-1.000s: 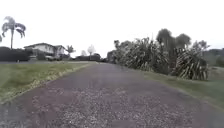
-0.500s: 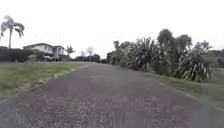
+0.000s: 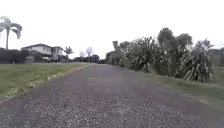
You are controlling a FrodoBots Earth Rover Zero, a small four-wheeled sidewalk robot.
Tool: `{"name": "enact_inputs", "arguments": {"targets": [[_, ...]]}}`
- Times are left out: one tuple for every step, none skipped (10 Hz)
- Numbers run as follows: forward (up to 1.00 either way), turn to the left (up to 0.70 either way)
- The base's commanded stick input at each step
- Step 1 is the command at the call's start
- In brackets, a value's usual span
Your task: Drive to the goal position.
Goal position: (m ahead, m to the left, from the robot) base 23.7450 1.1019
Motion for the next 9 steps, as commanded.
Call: {"name": "enact_inputs", "arguments": {"targets": [[0.7, 0.0], [0.7, 0.0], [0.7, 0.0], [0.7, 0.0], [0.7, 0.0], [0.7, 0.0], [0.7, 0.0], [0.7, 0.0], [0.7, 0.0]]}}
